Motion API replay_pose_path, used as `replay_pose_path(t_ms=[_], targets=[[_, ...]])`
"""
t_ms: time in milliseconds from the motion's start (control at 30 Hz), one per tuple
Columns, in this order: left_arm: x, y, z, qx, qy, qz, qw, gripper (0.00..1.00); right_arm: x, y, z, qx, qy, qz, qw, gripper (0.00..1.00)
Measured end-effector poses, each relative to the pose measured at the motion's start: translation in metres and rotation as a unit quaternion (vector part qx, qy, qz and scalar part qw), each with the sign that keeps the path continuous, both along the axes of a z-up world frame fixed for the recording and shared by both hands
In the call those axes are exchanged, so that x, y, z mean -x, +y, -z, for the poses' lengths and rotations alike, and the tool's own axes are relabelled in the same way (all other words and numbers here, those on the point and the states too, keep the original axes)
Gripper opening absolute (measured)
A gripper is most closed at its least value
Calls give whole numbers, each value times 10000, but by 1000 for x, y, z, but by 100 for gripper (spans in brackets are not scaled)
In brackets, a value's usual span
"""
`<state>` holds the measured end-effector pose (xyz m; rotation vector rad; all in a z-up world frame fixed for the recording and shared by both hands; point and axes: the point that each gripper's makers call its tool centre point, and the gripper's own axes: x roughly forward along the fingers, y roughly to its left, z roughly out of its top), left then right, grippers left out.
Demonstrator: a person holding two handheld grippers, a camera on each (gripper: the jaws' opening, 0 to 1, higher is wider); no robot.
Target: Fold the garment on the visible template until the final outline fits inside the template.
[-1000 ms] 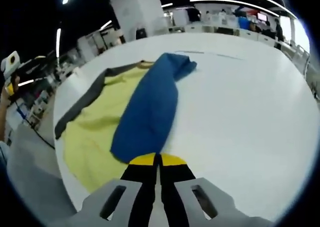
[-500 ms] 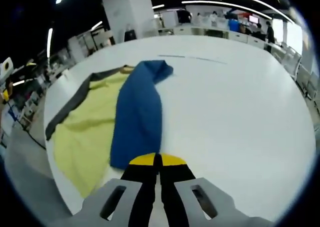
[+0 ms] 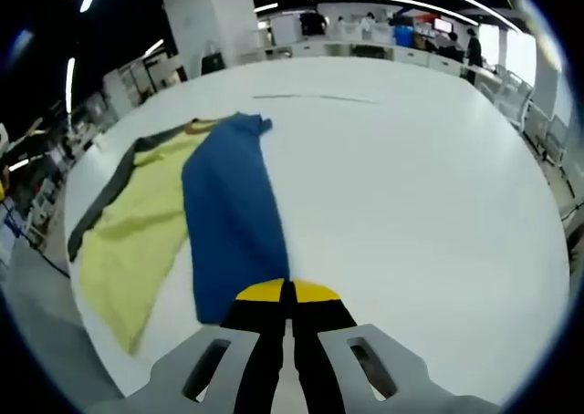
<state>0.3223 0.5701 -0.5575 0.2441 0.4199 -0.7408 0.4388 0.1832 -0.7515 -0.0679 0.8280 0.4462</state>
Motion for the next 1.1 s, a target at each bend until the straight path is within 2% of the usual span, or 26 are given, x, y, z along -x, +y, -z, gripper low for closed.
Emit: replay_pose_path(t_ms=[367,800,867,933,1100], targets=[[1,-2,5,-3,75,-20,10000,97,-1,-33,-11,429,-11,203,9989,2],[2,2,4,-43,97,-93,9999,97,-25,-88,-12,985,41,350,9945,2],[1,1,4,-41,94,-104,9999,97,-29,-107,-9,1318,90,306,9908,2],[1,0,3,-36,86,-96,9999,97,-23,-115,-8,1563,165,256,9872,2],[-1,-2,3,-16,85,-110,9999,97,-13,-122,-10,1547,189,364,9871,2]])
